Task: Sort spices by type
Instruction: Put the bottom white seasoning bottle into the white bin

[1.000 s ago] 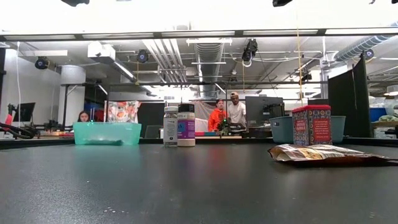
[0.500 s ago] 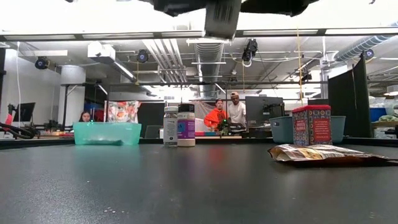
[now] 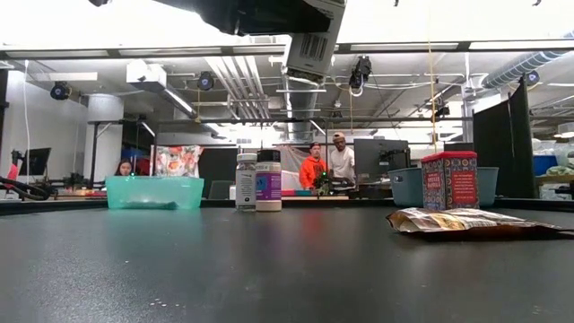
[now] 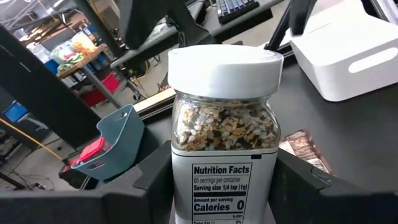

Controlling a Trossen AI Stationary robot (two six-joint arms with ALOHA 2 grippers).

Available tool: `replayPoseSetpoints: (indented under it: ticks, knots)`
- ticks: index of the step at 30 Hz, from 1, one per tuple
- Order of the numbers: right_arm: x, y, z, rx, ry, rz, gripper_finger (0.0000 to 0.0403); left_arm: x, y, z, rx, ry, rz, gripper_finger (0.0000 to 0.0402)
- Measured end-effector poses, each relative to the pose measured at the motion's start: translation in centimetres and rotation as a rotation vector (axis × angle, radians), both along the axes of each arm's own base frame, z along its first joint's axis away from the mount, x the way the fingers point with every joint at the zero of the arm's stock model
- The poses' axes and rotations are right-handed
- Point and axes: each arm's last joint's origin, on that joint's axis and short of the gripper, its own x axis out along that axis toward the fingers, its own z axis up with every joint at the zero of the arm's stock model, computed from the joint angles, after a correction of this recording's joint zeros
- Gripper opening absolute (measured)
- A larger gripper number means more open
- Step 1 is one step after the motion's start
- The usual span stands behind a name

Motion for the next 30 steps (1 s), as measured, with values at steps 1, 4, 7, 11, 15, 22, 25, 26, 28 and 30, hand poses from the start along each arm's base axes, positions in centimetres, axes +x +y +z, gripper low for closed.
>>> replayPoseSetpoints:
  ticks: [1,4,7,11,15,22,25,26,28,30]
  knots:
    - [0.2,0.1,0.1,-0.001,-0.004,0.004,0.0354,0.0,0.0,0.0,0.0,-0.004,0.003,0.0179]
    - [0.7,-0.1,-0.1,-0.006,0.006,-0.003,0.0352,0.0,0.0,0.1,-0.003,-0.013,0.005,0.0179]
    - [1.3,-0.5,-0.5,-0.001,0.029,0.005,0.0352,0.1,0.0,0.3,-0.007,-0.023,0.005,0.0179]
    - [2.0,-1.0,-0.5,-0.013,0.037,-0.001,0.0348,0.1,-0.1,0.5,-0.009,-0.028,0.005,0.0179]
    - [2.2,-1.0,-0.2,-0.033,0.033,0.013,0.0329,0.1,-0.1,0.5,-0.009,-0.028,0.005,0.0179]
    - [2.4,-1.3,0.0,-0.015,0.045,0.039,0.024,0.2,0.0,0.5,-0.009,-0.031,0.01,0.0195]
    - [2.5,-1.5,-0.1,-0.001,0.05,0.044,0.0201,0.2,0.0,0.5,-0.011,-0.034,0.013,0.0191]
    - [2.6,-1.6,-0.1,-0.001,0.05,0.042,0.0198,0.2,0.0,0.5,-0.01,-0.034,0.014,0.0191]
    - [2.6,-1.7,-0.1,-0.005,0.053,0.041,0.0198,0.2,0.0,0.5,-0.009,-0.034,0.015,0.019]
    - [2.6,-1.7,-0.1,-0.009,0.056,0.043,0.0198,0.2,0.0,0.5,-0.012,-0.034,0.015,0.0195]
